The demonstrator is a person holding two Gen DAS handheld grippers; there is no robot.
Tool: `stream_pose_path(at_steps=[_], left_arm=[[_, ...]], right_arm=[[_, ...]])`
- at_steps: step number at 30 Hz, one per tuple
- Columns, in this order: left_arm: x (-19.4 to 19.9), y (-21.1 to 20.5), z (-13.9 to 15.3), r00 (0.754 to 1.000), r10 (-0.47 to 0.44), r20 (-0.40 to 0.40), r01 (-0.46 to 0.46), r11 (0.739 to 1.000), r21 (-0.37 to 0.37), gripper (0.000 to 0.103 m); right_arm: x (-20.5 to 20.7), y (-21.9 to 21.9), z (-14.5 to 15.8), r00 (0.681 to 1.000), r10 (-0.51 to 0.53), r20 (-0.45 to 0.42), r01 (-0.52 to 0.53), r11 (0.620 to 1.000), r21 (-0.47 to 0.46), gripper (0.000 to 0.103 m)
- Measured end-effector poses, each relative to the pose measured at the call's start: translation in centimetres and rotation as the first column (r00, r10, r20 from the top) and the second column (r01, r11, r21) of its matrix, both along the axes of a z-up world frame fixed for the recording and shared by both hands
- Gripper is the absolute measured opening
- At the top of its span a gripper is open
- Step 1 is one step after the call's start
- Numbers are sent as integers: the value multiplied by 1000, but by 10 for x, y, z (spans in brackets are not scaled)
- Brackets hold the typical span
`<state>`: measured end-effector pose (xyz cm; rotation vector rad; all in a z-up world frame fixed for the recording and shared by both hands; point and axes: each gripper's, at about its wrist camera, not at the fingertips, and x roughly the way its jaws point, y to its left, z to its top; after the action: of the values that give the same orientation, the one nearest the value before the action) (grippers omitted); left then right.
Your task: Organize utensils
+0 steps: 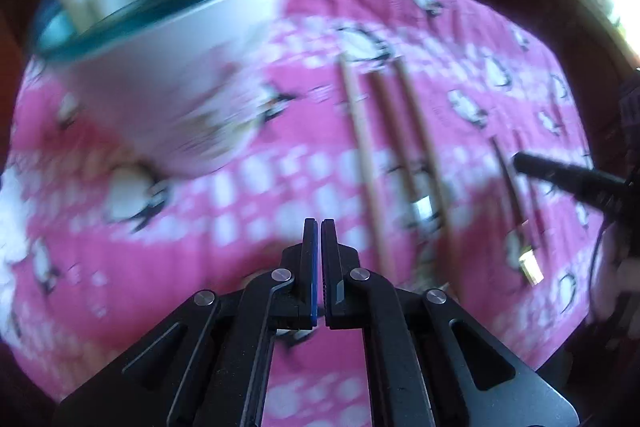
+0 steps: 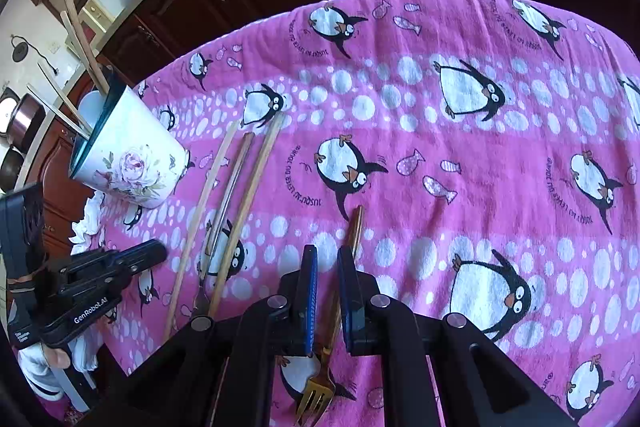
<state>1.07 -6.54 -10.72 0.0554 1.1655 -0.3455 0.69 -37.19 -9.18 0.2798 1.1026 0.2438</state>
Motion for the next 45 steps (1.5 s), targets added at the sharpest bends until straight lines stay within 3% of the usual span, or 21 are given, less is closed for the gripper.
stream_pose_path(at_steps=[3, 6, 10, 12, 13, 17, 28, 38, 40, 45], left_arm=[[-6, 15, 0, 1000, 14, -15, -14, 1000, 8, 0], [-9, 13, 13, 1000, -2, 0, 2, 999, -32, 0], [-6, -19, 27, 998, -51, 24, 52, 996, -73, 7], [0, -36, 28, 998, -59, 26, 60, 995, -77, 18], [3, -42, 28, 998, -57, 27, 59, 995, -77, 18], [26, -66, 24, 999, -40, 32, 41, 999, -29, 23], [83, -102, -1, 1000, 11, 2, -11, 998, 64, 23], [107, -113, -16, 1000, 20, 19, -23, 990, 137, 22], [106, -114, -15, 1000, -3, 25, 0, 992, 126, 10], [94, -107, -1, 999, 1, 44, -3, 999, 38, 10]], right_arm=[[3, 1, -1, 1000, 1, 1, -1, 1000, -5, 9], [6, -1, -5, 1000, -1, -11, 1, 1000, -16, 9], [7, 0, -9, 1000, 3, -22, -4, 1000, -23, 9], [9, 0, -10, 1000, 2, -21, -2, 999, -33, 9], [10, 0, -10, 1000, 0, -22, -1, 999, -32, 9], [16, 1, -14, 999, 6, -36, -7, 999, -45, 10], [21, -8, -23, 999, 1, -49, -1, 1000, 13, 11], [28, 2, -24, 998, 53, -44, -53, 999, -10, 17], [28, 6, -24, 997, 69, -29, -70, 997, -32, 11], [23, 5, -18, 998, 56, 3, -56, 998, -30, 8]])
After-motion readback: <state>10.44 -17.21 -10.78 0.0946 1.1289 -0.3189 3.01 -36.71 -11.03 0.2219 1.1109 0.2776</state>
